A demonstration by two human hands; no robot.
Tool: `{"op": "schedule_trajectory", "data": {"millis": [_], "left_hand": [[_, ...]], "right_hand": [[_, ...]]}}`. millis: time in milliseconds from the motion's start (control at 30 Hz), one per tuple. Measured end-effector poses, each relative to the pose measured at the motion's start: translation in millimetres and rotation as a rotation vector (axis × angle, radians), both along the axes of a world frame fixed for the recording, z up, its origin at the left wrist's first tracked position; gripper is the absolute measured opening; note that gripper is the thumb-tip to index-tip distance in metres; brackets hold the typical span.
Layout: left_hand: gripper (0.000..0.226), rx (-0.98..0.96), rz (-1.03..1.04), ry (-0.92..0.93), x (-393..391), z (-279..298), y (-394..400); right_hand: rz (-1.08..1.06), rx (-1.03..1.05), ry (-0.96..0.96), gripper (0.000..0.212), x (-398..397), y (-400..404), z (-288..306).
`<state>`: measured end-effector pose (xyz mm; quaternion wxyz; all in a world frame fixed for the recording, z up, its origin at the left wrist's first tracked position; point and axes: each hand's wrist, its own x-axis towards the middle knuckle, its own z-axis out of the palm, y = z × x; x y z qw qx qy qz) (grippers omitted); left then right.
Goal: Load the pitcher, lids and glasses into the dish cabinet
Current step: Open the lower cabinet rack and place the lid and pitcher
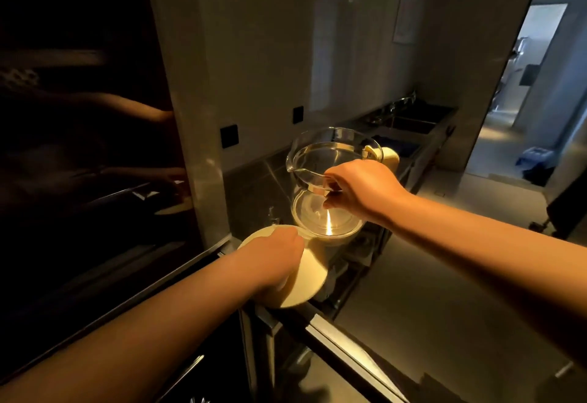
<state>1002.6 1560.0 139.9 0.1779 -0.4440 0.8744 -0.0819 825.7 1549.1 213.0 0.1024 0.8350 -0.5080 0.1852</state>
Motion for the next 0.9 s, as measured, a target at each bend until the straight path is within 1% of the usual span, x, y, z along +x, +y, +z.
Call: {"op": "schedule_trajectory", "data": {"millis": [100, 200, 333, 467, 600, 800, 900], "left_hand": [[0.082, 0.029, 0.051, 0.063, 11.4, -2.5, 14.0], [0.078, 0.039, 0.098, 0.065, 24.1, -4.6, 30.5], [0.086, 0.033, 0.226, 0.116, 37.1, -4.2, 64.4], [0.081, 0.037, 0.338, 0.176, 47.0, -5.2, 94.3], [0.075, 0.007, 0.420, 0.163, 60.2, -14.3, 127.0], [0.058, 0.012, 0.568, 0.123, 78.3, -20.8, 168.3], [0.059, 0.034, 0.668, 0.098, 91.1, -27.4, 189.7]], "right_hand": [[0.059, 0.014, 0.003, 0.023, 4.9, 14.9, 4.7], [0.133, 0.032, 0.027, 0.022, 11.0, 22.5, 9.3], [0.247, 0.042, 0.042, 0.023, 20.0, 30.5, 13.5], [0.364, 0.028, 0.101, 0.018, 33.1, 37.2, 13.4], [0.454, 0.004, 0.139, 0.017, 50.8, 40.9, 6.1], [0.605, 0.052, 0.203, 0.019, 85.5, 52.2, -6.8], [0.684, 0.067, 0.208, 0.019, 102.0, 61.8, -12.9]]}}
